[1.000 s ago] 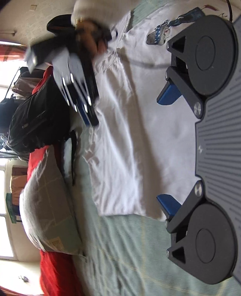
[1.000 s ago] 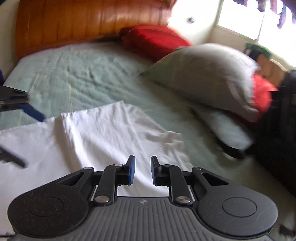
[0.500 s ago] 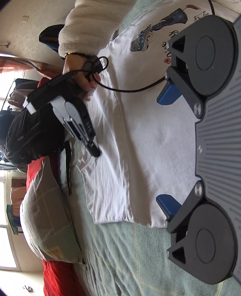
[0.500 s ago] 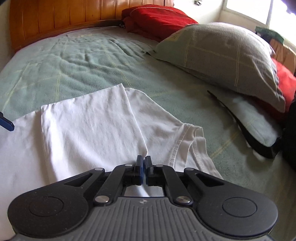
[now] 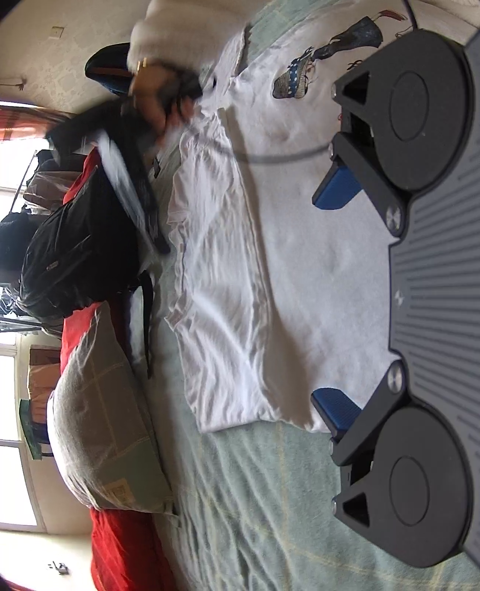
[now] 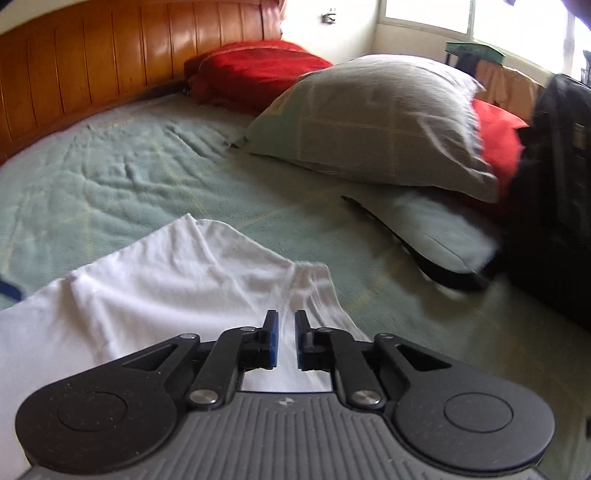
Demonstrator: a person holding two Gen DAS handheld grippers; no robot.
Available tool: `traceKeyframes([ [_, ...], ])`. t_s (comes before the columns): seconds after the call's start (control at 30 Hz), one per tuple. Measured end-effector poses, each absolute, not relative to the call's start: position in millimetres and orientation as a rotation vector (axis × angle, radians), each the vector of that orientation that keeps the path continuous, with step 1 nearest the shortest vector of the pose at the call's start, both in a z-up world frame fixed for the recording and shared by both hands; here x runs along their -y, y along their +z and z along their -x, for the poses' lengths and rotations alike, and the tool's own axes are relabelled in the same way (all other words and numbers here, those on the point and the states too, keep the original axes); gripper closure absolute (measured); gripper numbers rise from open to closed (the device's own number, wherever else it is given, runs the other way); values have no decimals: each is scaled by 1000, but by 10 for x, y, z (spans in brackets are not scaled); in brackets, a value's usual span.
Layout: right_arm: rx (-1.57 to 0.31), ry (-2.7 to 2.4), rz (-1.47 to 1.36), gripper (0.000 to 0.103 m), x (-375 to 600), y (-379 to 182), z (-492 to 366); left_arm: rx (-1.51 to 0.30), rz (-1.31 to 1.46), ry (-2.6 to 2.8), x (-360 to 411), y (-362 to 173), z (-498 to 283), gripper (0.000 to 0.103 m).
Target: Fold clothes
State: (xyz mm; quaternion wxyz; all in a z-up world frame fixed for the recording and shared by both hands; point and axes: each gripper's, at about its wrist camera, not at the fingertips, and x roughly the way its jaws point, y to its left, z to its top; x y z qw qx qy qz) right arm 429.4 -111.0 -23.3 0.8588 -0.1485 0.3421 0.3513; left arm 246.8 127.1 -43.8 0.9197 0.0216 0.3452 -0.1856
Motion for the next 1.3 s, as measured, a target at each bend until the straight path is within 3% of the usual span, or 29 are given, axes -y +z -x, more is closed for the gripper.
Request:
traceKeyframes([
  [0.07,-719,727,314,86,1331,-172,-4071,-705,-57,-381,-1234,-430,-2511,1],
  [0.13,-721,730,358,74,1510,-191,-3790,-707,-65,-382,-1197,-435,-2555,1],
  [0.23,-732,719,484,63,1677,-333,-3367,-718,-68,-394,-1141,-462,-2589,1],
  [0.33,-715,680,628,57,1771,-496,-3068,-727,-77,-400,-1090,-481,-2586,1],
  [0.47,-647,659,729,58,1803,-606,-2902,-734,-85,-398,-1054,-471,-2584,1],
  [0.5,-638,647,741,72,1781,-613,-2908,-734,-86,-393,-1055,-462,-2586,1],
  [0.53,-642,640,748,100,1767,-621,-2923,-735,-86,-388,-1055,-453,-2587,1],
  [0.77,-721,685,654,97,1948,-546,-2967,-749,-99,-378,-1119,-395,-2610,1],
  [0.87,-710,722,546,91,2030,-338,-2948,-724,-133,-367,-1126,-314,-2726,1],
  [0.93,-689,719,453,79,2050,-199,-3020,-704,-125,-368,-1134,-265,-2930,1],
  [1.0,-678,699,361,77,2014,-132,-3175,-689,-107,-370,-1139,-239,-3185,1],
  [1.3,-796,623,278,73,1937,-712,-3407,-764,251,-414,-1467,-786,-4058,1],
])
